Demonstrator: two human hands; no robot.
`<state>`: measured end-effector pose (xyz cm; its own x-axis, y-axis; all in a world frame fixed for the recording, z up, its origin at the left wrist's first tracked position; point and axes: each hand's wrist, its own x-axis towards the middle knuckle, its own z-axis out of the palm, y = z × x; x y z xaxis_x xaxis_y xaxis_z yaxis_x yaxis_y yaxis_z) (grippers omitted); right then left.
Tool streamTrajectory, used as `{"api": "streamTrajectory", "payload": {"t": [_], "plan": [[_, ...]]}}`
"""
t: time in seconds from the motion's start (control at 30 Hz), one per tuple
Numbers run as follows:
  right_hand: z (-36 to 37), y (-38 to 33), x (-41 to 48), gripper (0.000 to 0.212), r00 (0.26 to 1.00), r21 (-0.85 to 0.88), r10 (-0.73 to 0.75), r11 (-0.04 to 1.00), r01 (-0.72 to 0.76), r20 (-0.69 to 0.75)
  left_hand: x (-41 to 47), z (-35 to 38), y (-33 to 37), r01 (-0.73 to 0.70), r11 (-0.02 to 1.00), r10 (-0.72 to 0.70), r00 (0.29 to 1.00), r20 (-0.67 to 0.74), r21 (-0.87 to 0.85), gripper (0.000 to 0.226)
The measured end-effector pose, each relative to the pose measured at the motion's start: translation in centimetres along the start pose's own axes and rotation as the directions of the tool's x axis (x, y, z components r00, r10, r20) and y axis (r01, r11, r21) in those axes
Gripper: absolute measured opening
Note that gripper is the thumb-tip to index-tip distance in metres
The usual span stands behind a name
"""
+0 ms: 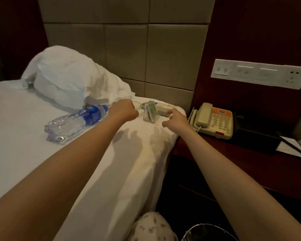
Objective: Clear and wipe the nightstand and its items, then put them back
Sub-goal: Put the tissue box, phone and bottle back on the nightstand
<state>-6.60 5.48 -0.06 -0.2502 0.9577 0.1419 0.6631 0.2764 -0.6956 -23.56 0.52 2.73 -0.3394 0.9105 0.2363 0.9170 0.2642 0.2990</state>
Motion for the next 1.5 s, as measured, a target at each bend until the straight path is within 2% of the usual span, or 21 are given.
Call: {"api": "streamTrajectory", "payload": {"t": [0.17, 0.23, 0.33, 0.47, 0.63, 0.73, 0.83, 0.9, 1.07, 1.13, 1.23, 1.33, 1.5], "plan": [[3.1, -2.9, 0.7, 0.045, 0.999, 0.051, -0.031, 0.998, 0.032, -0.025, -0.1, -0.6, -3.7, 0.095, 0.987, -0.092, 0.995, -0.027, 0.129, 0.043], [4.7, -4.4, 0.9, 0.044, 0.999, 0.104, -0.032, 0.994, 0.030, 0.015, 0.0, -1.0, -5.5, 0.153, 0.971, -0.149, 0.988, -0.034, 0.183, 0.047], [7.3, -6.5, 1.1, 0.046, 0.997, 0.182, -0.030, 0.983, 0.015, 0.077, 0.0, -1.6, -8.6, 0.277, 0.955, -0.277, 0.961, -0.021, 0.101, 0.063], [10.1, -8.8, 1.2, 0.044, 0.986, 0.276, -0.021, 0.961, -0.026, 0.166, -0.5, -2.0, -12.0, 0.345, 0.922, -0.356, 0.933, 0.041, 0.176, 0.073], [12.6, -11.6, 1.1, 0.038, 0.945, 0.396, 0.075, 0.895, -0.204, 0.318, -0.9, -2.4, -14.3, 0.342, 0.910, -0.372, 0.923, 0.099, 0.232, 0.074], [13.6, -12.6, 0.3, 0.041, 0.898, 0.499, 0.138, 0.792, -0.353, 0.417, -1.4, -2.6, -14.6, 0.343, 0.912, -0.363, 0.930, 0.053, 0.226, 0.076], [14.0, -12.7, -0.3, 0.046, 0.868, 0.569, 0.133, 0.706, -0.422, 0.478, -1.7, -2.7, -14.7, 0.362, 0.920, -0.369, 0.929, 0.021, 0.148, 0.077], [13.7, -12.6, -0.5, 0.043, 0.851, 0.615, 0.098, 0.648, -0.448, 0.517, -1.9, -3.3, -14.4, 0.341, 0.935, -0.345, 0.938, 0.031, 0.100, 0.073], [12.1, -11.9, -0.8, 0.071, 0.858, 0.711, 0.080, 0.523, -0.470, 0.507, -2.4, -4.1, -12.0, 0.193, 0.980, -0.194, 0.981, 0.019, 0.046, 0.069], [10.8, -11.7, -0.9, 0.067, 0.874, 0.770, 0.098, 0.433, -0.468, 0.476, -2.6, -3.9, -10.4, 0.132, 0.991, -0.132, 0.991, -0.010, -0.004, 0.070], [8.2, -11.3, -1.0, 0.050, 0.876, 0.804, 0.113, 0.355, -0.477, 0.470, -2.9, -3.9, -7.7, 0.057, 0.998, -0.057, 0.998, -0.038, -0.004, 0.068], [5.9, -10.6, -1.2, 0.045, 0.885, 0.814, 0.168, 0.348, -0.465, 0.434, -3.2, -4.0, -5.2, 0.004, 1.000, -0.003, 0.999, -0.034, 0.018, 0.069], [2.2, -9.1, -2.0, 0.064, 0.949, 0.879, 0.252, 0.388, -0.278, 0.189, -4.1, -4.0, -0.6, -0.107, 0.990, 0.105, 0.994, -0.031, -0.093, 0.068]]}}
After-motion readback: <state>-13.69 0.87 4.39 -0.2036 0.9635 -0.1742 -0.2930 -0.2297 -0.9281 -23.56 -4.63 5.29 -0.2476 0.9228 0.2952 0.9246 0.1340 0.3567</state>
